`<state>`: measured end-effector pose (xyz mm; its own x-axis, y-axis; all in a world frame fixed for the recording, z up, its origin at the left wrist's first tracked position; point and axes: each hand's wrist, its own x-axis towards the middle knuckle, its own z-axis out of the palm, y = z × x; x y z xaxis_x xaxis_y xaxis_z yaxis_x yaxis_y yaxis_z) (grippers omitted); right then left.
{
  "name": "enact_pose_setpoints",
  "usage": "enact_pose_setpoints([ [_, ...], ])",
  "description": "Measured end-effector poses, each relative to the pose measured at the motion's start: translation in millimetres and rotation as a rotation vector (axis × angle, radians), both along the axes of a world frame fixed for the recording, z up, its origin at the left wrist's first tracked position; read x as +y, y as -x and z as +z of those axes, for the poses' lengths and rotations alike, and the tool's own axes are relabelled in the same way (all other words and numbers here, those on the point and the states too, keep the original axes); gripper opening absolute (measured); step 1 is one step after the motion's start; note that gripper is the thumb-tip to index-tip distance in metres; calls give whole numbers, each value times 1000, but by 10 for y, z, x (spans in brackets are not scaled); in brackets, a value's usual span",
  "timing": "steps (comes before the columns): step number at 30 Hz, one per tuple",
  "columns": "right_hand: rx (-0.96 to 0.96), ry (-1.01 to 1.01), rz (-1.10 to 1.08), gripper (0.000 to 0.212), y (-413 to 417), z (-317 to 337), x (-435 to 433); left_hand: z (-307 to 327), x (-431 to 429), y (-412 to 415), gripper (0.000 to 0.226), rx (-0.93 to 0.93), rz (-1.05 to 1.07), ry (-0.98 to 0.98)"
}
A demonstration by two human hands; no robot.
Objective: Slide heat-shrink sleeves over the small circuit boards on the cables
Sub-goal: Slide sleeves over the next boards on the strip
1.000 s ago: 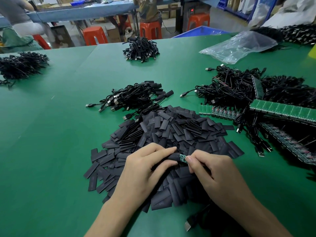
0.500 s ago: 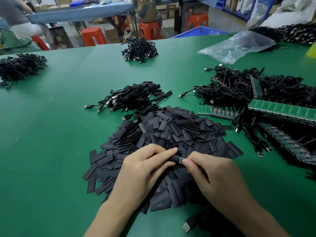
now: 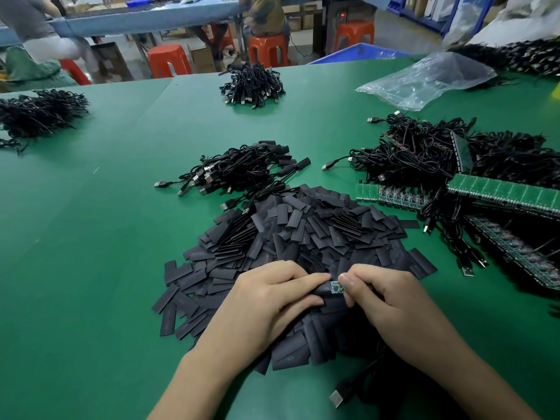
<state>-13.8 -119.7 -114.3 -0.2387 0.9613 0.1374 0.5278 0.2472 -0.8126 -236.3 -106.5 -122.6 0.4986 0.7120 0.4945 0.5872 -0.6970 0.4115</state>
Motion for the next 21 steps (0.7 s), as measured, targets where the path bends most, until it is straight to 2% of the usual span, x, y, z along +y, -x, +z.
enact_pose_setpoints([
  [8,90,71,23,40,31,24,-10,-6,-39,-76,28,-100,18,54],
  [12,189,156,47,29,-14,39,14,-20,-31,-52,30,-171,91,52],
  [21,227,222,114,25,-25,46,26,-40,-18,-34,18,-172,47,-10],
])
